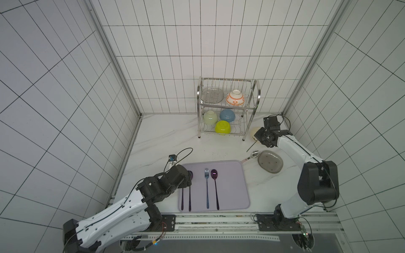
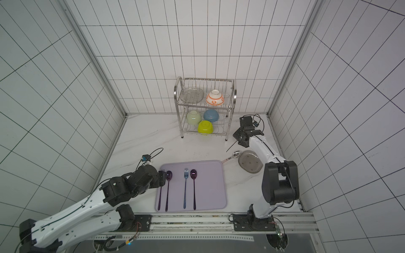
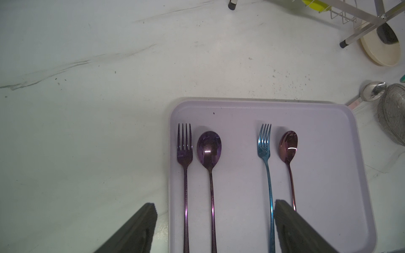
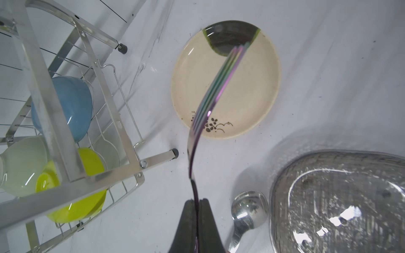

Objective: Set the spoon and fork side by side
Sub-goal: Pick up the fork at the center of the board, then place the fork on the tray.

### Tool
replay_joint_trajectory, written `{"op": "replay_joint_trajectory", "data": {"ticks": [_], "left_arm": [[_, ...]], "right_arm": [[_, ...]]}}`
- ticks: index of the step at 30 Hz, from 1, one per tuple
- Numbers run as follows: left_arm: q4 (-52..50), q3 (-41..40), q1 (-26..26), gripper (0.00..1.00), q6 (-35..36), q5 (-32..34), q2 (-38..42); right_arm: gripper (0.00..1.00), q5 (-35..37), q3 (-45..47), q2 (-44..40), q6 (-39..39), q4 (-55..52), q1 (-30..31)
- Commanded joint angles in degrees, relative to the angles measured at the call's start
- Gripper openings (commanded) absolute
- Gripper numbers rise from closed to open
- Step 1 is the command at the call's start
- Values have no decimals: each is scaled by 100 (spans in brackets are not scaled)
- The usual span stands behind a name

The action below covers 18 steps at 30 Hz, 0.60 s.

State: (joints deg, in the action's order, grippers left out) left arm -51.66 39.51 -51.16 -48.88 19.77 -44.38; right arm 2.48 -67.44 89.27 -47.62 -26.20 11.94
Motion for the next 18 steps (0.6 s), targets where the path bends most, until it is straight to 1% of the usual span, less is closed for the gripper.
{"op": "replay_joint_trajectory", "data": {"ticks": [1, 4, 7, 9, 11, 14, 16, 18], "left_arm": [[-11, 19, 48, 86, 105, 103, 198], [6, -26, 82, 86, 107, 44, 331], [-2, -43, 114, 86, 135, -3, 414], [-21, -28, 119, 86, 142, -8, 446], [-68, 18, 123, 86, 136, -5, 505], [-223, 109, 123, 86, 75, 29, 592], [-327, 170, 121, 86, 19, 87, 702], [-387, 180, 123, 86, -21, 139, 814]], "right_arm": [[0, -313, 396, -620, 367, -546, 22], [0, -538, 706, -1223, 835, -1023, 311], [0, -423, 917, -1687, 1060, -1724, 880], [0, -200, 1078, -1969, 996, -2270, 1480], [0, 26, 1268, -2152, 697, -2624, 2150], [0, 208, 1428, -1982, 254, -2868, 3111], [0, 404, 1341, -1615, 70, -3015, 3658], [0, 715, 1042, -1118, -17, -3217, 4101]]}}
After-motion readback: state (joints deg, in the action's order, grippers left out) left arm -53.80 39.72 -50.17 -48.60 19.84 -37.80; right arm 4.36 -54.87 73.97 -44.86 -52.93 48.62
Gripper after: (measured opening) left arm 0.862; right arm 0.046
